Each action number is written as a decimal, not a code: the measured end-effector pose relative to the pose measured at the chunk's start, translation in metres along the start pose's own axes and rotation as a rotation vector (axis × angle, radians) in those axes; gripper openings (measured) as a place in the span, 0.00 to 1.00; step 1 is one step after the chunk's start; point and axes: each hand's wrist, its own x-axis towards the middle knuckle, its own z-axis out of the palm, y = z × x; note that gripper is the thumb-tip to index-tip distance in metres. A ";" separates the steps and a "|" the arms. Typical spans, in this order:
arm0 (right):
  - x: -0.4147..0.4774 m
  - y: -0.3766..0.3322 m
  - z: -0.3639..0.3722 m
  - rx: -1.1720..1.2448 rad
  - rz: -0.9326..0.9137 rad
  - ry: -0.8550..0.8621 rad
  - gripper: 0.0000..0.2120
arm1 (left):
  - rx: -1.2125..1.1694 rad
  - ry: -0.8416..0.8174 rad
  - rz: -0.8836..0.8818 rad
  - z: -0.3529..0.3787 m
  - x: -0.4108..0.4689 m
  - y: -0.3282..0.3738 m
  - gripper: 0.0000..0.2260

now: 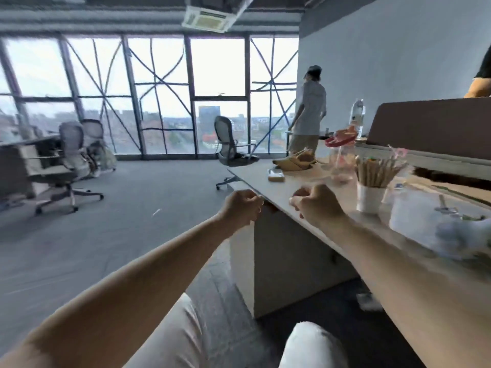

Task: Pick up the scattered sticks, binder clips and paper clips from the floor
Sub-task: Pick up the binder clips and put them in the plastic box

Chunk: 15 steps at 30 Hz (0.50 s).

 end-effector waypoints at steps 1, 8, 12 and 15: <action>-0.012 -0.007 0.025 -0.034 -0.027 -0.095 0.04 | 0.018 0.025 -0.040 -0.023 -0.011 -0.015 0.09; -0.043 -0.017 0.191 -0.121 -0.048 -0.601 0.06 | 0.050 0.206 -0.329 -0.136 -0.062 -0.112 0.11; -0.038 -0.002 0.303 -0.269 0.024 -0.882 0.07 | 0.130 0.279 -0.474 -0.185 -0.091 -0.184 0.08; -0.032 0.008 0.386 -0.426 0.012 -1.059 0.08 | 0.116 0.344 -0.594 -0.221 -0.104 -0.244 0.07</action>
